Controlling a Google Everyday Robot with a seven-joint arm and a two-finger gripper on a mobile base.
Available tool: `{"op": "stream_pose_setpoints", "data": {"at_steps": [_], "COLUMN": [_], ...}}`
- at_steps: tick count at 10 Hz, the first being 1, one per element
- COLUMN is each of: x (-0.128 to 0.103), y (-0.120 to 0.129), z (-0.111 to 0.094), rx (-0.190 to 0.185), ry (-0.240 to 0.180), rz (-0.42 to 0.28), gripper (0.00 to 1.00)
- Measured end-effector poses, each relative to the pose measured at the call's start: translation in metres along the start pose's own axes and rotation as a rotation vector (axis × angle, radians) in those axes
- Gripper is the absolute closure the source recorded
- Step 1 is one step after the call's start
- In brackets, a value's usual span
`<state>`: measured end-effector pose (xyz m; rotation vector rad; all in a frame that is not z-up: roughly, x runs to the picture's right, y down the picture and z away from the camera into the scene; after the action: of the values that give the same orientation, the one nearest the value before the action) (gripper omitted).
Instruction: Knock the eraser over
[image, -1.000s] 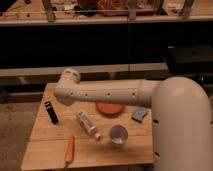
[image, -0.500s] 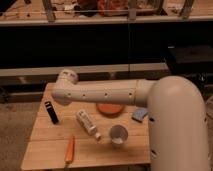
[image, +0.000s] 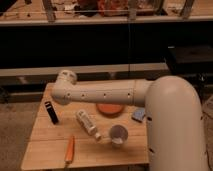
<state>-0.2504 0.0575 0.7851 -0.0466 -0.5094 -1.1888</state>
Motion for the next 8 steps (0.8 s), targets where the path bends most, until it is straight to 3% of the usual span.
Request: {"op": "stream_pose_setpoints", "data": {"at_steps": [8], "x": [-0.0005], "y": [-0.0109], "z": [0.0073], "rx": [0.04], "ry": [0.015], "rz": [-0.023], "gripper": [0.85]}}
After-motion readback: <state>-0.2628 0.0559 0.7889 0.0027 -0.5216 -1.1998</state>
